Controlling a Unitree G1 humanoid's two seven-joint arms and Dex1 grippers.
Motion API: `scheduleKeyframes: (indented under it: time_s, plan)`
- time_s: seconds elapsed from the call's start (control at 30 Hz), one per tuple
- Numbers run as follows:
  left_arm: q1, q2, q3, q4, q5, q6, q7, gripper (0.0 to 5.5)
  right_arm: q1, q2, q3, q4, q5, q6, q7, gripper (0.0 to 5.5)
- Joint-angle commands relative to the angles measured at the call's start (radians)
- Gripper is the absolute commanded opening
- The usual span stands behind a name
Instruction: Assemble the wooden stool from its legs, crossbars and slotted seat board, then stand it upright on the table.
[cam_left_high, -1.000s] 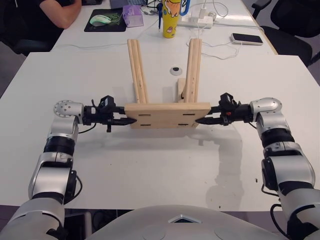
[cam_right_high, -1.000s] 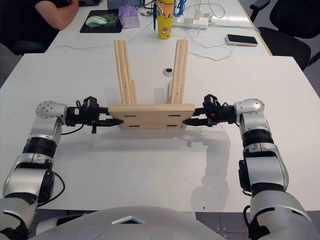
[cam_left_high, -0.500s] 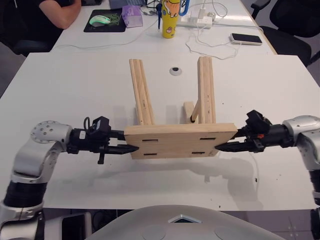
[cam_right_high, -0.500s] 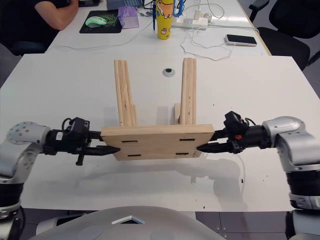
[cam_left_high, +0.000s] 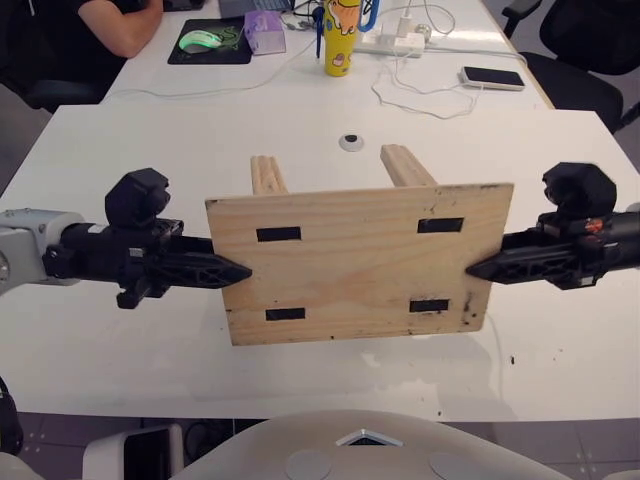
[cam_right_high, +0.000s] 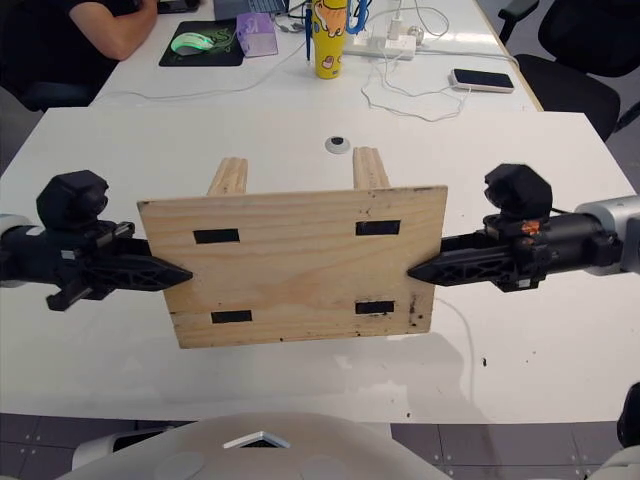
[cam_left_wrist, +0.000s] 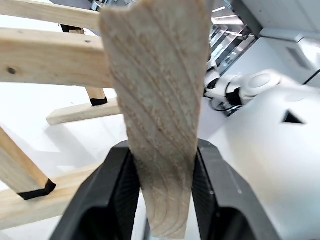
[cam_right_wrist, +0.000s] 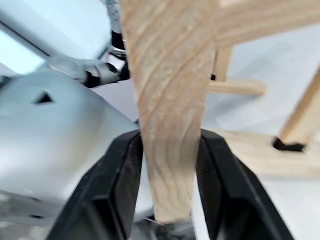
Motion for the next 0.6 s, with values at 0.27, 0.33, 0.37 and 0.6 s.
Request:
scheduleKeyframes:
  time_s: [0.27, 0.33, 0.37, 0.6]
  plan:
    - [-0.378, -0.171, -0.174, 0.508, -0.081, 0.249, 0.120, 1.33, -0.416, 0.028, 0.453, 0.422, 0.180, 0.181, 0.036, 1.32]
    - [-0.414, -0.210, -0.191, 0.583, -0.016, 0.282, 0.109, 1.33, -0.425, 0.027, 0.523, 0.485, 0.171, 0.181, 0.041, 1.32]
    - [-0.425, -0.227, -0.198, 0.613, 0.023, 0.289, 0.099, 1.33, -0.417, 0.033, 0.534, 0.505, 0.159, 0.181, 0.038, 1.32]
    - [-0.455, -0.286, -0.213, 0.790, 0.242, 0.279, -0.006, 1.69, -0.375, 0.119, 0.532, 0.726, 0.078, 0.181, 0.008, 1.32]
